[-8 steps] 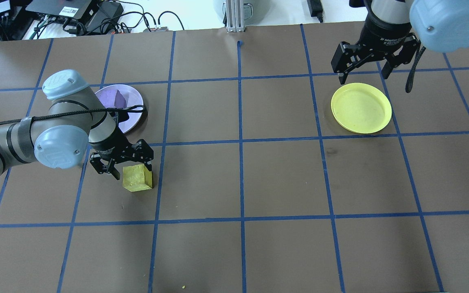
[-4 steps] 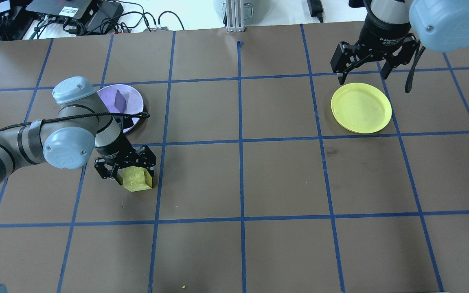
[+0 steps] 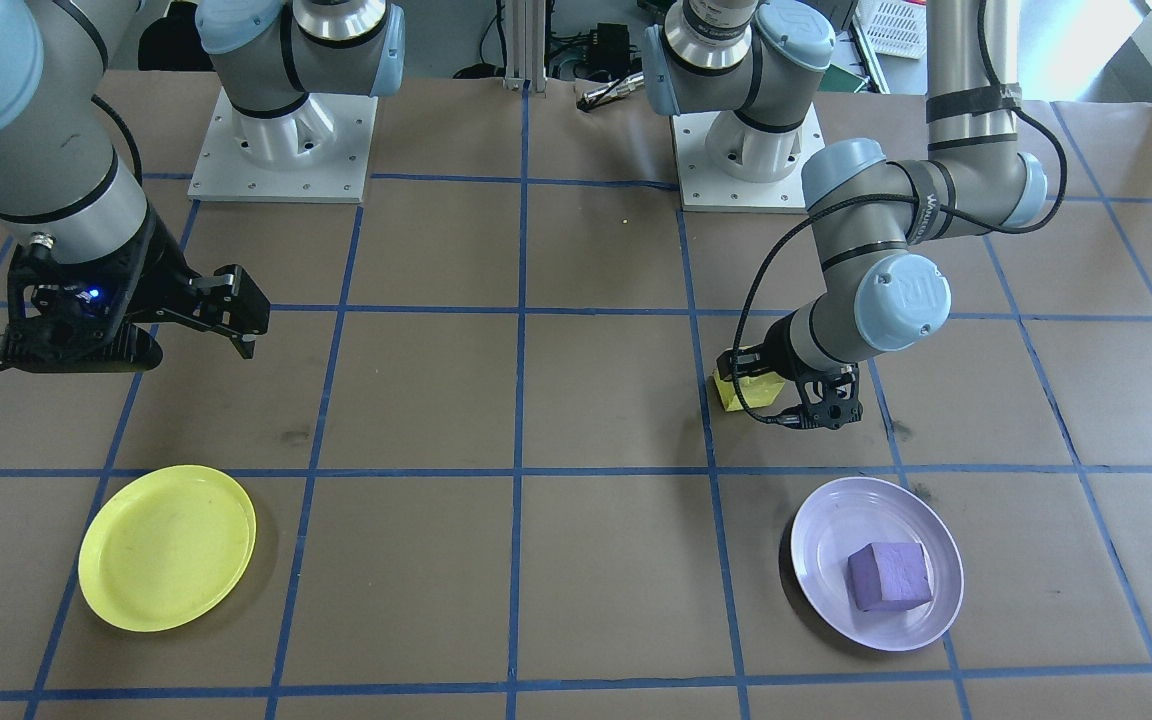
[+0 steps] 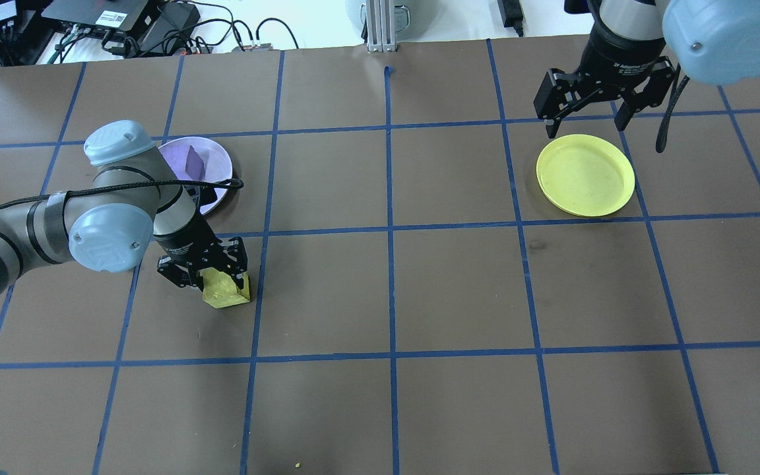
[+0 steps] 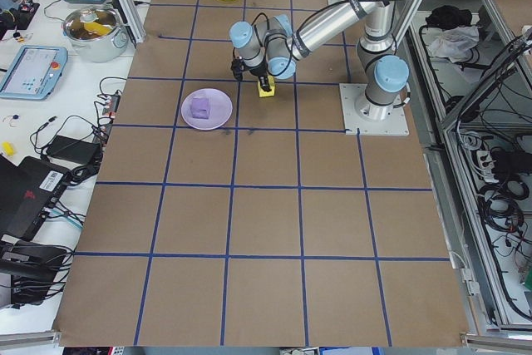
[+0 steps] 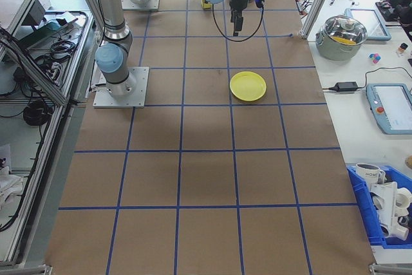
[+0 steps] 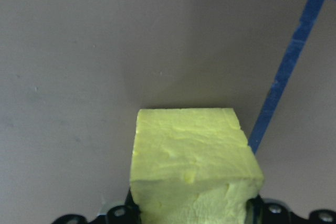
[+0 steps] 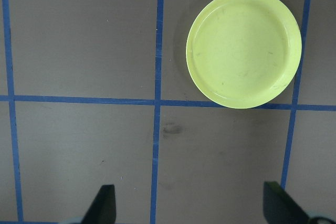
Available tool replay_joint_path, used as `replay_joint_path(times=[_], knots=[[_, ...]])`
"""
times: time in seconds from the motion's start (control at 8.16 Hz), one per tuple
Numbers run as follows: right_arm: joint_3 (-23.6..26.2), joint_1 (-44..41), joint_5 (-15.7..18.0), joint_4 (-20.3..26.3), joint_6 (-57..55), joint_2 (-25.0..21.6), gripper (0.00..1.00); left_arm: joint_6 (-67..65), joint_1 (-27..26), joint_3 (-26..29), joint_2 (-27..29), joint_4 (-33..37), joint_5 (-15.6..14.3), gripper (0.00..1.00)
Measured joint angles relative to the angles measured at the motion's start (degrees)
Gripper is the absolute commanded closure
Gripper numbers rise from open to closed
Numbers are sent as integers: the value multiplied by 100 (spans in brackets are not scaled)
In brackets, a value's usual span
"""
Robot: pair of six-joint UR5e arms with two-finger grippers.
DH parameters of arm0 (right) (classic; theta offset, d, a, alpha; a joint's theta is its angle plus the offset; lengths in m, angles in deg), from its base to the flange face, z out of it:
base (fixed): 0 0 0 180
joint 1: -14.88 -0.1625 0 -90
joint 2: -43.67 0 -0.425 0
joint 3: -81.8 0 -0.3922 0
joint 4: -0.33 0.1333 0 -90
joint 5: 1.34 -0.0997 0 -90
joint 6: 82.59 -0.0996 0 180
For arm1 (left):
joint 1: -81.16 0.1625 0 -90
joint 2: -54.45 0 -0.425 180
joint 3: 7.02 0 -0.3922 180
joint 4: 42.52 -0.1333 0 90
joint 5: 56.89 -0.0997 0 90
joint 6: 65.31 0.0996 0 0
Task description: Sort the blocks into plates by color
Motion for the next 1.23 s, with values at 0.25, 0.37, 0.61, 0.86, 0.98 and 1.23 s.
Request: replay_joint_path(times=[0.25, 0.37, 0.61, 0.86, 0.98, 1.23], knots=[[3, 0, -4, 4, -4, 0, 0, -132, -334, 21, -269, 58, 325, 100], [4, 0, -5, 5, -4, 0, 0, -454, -704, 31, -392, 69, 468, 100], [4, 0, -5, 5, -5, 0, 0, -1131, -1626, 199, -447, 63, 728, 100], [4, 0, -1, 2, 20, 0, 0, -2227, -2425, 571, -278, 64, 921, 100], [2, 0, 9, -2, 48, 0, 0, -2659, -2744, 743, -111, 36, 972, 100], [3, 14, 30, -22, 133, 7, 0, -3140, -3169, 1046, 339, -76, 1082, 100]])
